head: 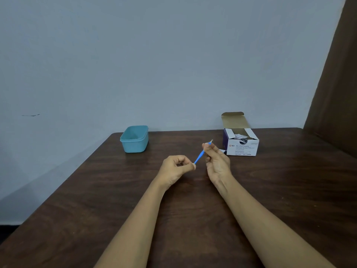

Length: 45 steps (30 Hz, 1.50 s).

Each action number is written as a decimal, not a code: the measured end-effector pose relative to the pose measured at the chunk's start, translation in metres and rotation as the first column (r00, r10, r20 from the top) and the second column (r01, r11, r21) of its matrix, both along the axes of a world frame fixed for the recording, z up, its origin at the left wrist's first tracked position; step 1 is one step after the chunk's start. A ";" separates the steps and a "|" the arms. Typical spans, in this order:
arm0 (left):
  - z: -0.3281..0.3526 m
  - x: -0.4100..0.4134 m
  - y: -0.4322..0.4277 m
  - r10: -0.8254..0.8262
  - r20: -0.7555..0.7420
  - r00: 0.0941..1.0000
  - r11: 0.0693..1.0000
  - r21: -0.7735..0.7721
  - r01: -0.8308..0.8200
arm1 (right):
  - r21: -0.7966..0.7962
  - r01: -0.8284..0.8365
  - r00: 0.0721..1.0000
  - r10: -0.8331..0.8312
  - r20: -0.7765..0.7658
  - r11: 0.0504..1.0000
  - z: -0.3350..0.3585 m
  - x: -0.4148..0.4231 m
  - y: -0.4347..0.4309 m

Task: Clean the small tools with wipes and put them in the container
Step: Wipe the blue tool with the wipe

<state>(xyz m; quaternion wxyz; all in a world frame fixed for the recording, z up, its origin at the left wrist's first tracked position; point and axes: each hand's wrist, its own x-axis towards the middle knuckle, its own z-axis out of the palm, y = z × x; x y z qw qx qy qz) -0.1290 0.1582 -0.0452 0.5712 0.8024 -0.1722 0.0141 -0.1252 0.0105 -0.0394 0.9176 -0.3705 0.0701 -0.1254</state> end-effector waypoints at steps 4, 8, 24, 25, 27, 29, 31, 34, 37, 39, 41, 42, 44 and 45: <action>-0.001 0.001 0.000 0.016 0.016 1.000 0.999 0.033 -0.016 | -0.063 0.107 0.994 -0.107 0.001 0.992 -0.002 0.000 0.002; -0.001 -0.001 -0.001 0.007 0.020 1.000 0.999 0.035 -0.008 | -0.102 0.176 0.984 -0.175 0.015 0.979 -0.003 0.000 0.004; -0.001 0.000 0.001 -0.002 0.013 1.000 0.998 0.063 0.001 | -0.084 0.242 0.969 -0.246 -0.036 0.967 0.002 -0.004 0.003; -0.001 -0.001 0.000 -0.003 0.013 1.000 0.998 0.064 0.002 | -0.099 0.259 0.964 -0.264 -0.036 0.961 0.002 -0.004 0.003; -0.001 -0.001 0.000 -0.002 0.014 1.000 0.998 0.066 0.002 | -0.124 0.282 0.958 -0.287 -0.027 0.951 0.001 -0.003 0.003; 0.000 -0.001 0.001 -0.002 0.011 1.000 0.998 0.070 0.001 | -0.146 0.287 0.957 -0.290 0.006 0.947 -0.001 -0.001 0.003; 0.000 -0.001 0.001 0.000 0.007 1.000 0.997 0.075 -0.001 | -0.182 0.283 0.959 -0.280 0.044 0.942 -0.002 0.000 0.002; 0.001 -0.002 0.001 0.008 0.001 1.000 0.997 0.081 -0.008 | -0.227 0.266 0.964 -0.256 0.071 0.937 -0.001 -0.001 0.000; 0.001 -0.002 0.001 0.006 0.000 1.000 0.996 0.091 -0.006 | -0.202 0.238 0.971 -0.226 0.083 0.950 0.000 -0.002 0.000; 0.001 -0.002 0.001 0.005 -0.002 1.000 0.995 0.095 -0.005 | -0.163 0.241 0.970 -0.236 0.051 0.957 0.001 -0.002 -0.001; 0.002 -0.002 0.000 0.010 -0.004 1.000 0.995 0.098 -0.009 | -0.130 0.280 0.959 -0.284 -0.013 0.951 0.000 0.000 -0.003; 0.002 -0.002 0.000 0.011 -0.005 1.000 0.995 0.096 -0.011 | -0.131 0.293 0.953 -0.300 -0.039 0.947 -0.001 0.001 -0.004; 0.002 -0.002 0.000 0.013 -0.005 1.000 0.996 0.092 -0.012 | -0.142 0.298 0.951 -0.306 -0.037 0.944 -0.002 0.002 -0.005; 0.001 -0.002 0.000 0.014 -0.004 1.000 0.996 0.092 -0.013 | -0.152 0.296 0.953 -0.302 -0.019 0.943 -0.003 0.002 -0.004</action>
